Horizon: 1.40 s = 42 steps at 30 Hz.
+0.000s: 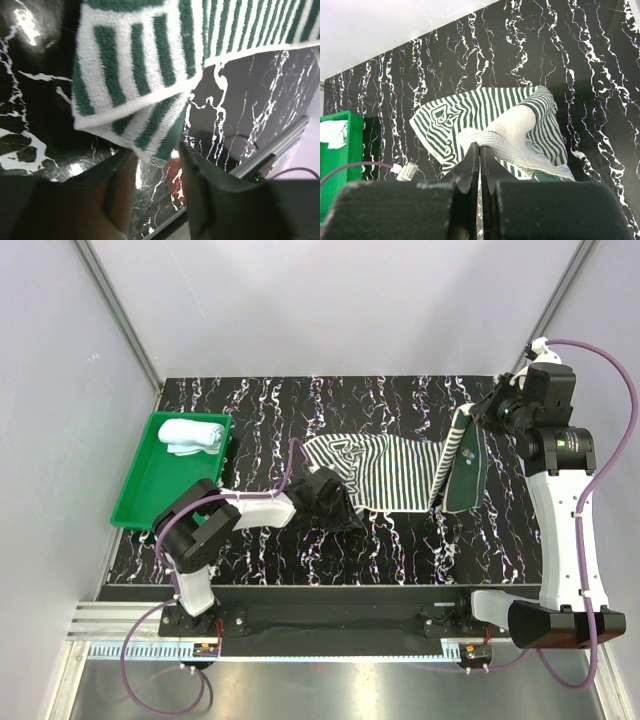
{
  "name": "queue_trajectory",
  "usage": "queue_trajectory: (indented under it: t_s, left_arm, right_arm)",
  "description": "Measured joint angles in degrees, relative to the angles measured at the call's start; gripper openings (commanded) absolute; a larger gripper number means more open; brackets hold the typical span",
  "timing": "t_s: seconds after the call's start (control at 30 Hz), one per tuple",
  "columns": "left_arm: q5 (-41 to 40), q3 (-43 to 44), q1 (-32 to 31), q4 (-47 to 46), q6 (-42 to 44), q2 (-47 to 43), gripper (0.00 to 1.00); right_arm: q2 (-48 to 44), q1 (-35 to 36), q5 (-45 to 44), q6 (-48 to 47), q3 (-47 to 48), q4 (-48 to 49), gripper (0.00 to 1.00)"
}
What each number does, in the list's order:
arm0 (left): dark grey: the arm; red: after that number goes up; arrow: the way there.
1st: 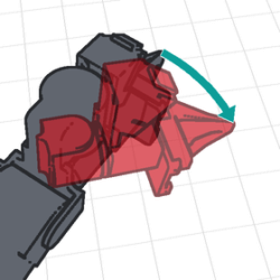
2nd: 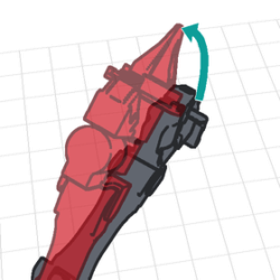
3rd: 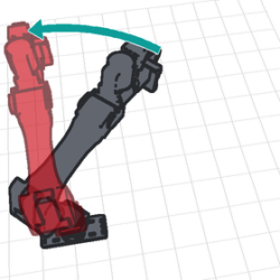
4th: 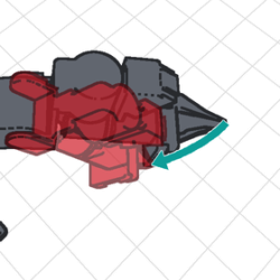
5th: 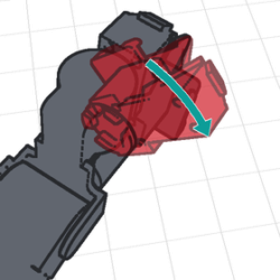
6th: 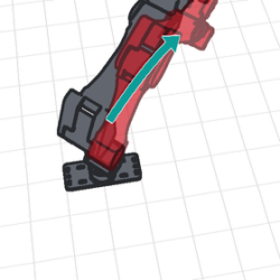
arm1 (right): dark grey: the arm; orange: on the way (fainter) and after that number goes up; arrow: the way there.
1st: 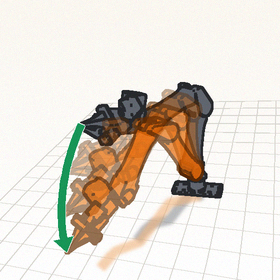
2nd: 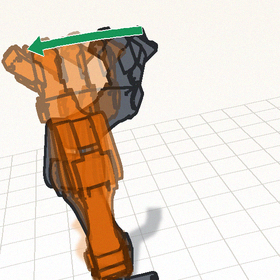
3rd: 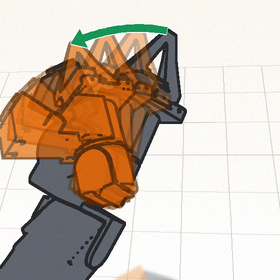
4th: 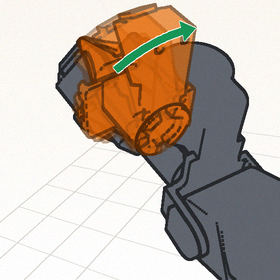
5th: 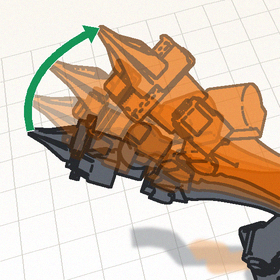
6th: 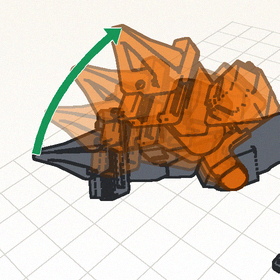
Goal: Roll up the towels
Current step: Flatten the towel
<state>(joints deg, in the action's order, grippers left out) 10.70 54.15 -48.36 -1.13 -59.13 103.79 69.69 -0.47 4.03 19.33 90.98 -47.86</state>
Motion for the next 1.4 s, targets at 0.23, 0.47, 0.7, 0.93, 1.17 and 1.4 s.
queue_trajectory:
  t_s: [0.23, 0.47, 0.7, 0.93, 1.17, 1.4]
  left_arm:
    - [-3.1, 0.0, 0.0, 0.6, -0.2, 0.2, 0.11]
    - [-6.6, 0.0, 0.0, 2.3, 2.4, -0.9, 0.0]
    - [-19.0, 0.3, 0.1, 18.3, 12.5, -14.6, 0.0]
    - [-33.2, 9.8, 6.5, 36.8, 23.7, -29.3, 0.0]
    - [-38.2, 27.5, 18.6, 47.6, 36.7, -21.7, 0.0]
    - [-36.7, 81.7, 27.0, 58.5, 49.4, 9.7, 0.0]
  right_arm:
    - [-0.5, 0.0, 0.0, -0.1, -0.1, 0.0, 0.0]
    - [-2.5, 0.0, -1.0, -0.1, -1.6, -0.2, 0.0]
    - [-2.4, -1.7, -3.1, 0.7, -1.8, -1.8, 0.0]
    - [3.3, -15.6, 3.4, 5.2, -2.0, -1.2, 0.0]
    - [16.6, -16.6, 13.3, 10.8, 2.1, 0.2, 0.0]
    - [37.4, -16.7, 21.1, 14.5, 31.2, -1.0, 0.0]
